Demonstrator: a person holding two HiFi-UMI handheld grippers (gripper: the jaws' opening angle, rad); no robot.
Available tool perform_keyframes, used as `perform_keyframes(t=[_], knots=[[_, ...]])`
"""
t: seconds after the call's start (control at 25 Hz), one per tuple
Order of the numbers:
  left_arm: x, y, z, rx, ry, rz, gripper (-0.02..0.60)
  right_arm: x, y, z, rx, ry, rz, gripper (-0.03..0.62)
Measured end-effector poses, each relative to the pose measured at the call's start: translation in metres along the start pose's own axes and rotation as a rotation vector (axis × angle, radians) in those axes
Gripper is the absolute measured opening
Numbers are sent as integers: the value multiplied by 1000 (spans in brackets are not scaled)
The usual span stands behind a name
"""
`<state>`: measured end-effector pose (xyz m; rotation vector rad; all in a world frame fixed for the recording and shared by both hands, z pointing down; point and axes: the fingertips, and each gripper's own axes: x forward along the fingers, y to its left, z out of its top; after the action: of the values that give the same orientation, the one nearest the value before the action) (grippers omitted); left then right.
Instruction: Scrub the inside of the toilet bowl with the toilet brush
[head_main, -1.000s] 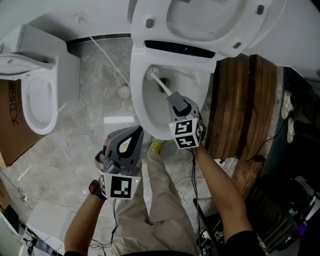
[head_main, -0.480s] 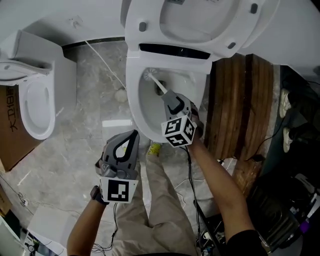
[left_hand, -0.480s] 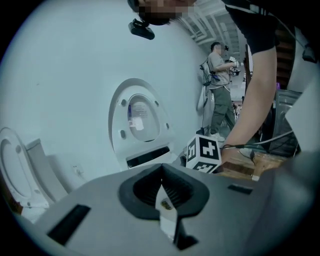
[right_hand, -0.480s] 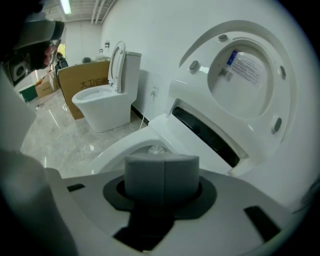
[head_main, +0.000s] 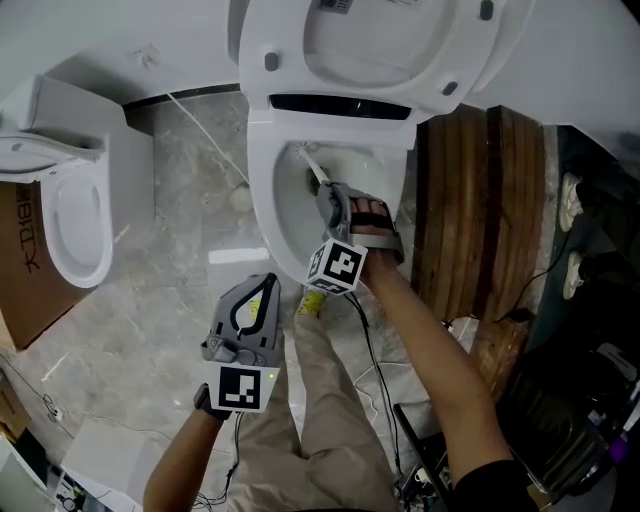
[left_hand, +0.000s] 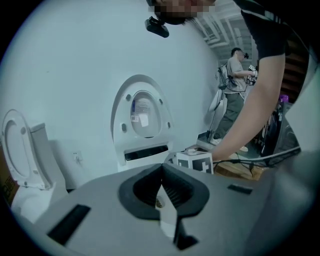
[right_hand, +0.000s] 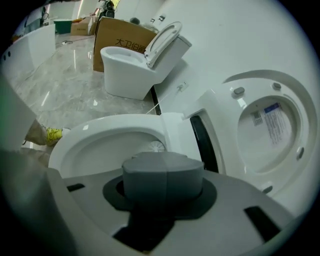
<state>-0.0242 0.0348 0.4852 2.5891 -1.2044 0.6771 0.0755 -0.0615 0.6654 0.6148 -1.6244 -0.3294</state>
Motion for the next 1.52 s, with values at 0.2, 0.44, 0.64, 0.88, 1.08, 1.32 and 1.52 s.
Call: perform_keyframes(t=[0.2,0.44,0.64,0.88,1.08,1.32,1.52], knots=[[1,0,-2,2,-8,2,11,4,-4,-20,-28,51,-4,149],[0,9,-3,29,-3,16,11,4,-6,-35,-27,106,17,149],[-1,20,0,51,-7,31,11,2,-10,-45,-42,148,19,149],[-2,16,2,64,-3,19,11,-1,-9,-57,-66,188,27,149],[0,11,3,71,6,7,11,-3,-11,-63,-86,207,24,149],[1,12,5,60,8,3,11,-9,-12,-71,-111,236,19,149],[-1,22,14,78,-37,19,11,-13,-16,-77,-137,281,19,149]])
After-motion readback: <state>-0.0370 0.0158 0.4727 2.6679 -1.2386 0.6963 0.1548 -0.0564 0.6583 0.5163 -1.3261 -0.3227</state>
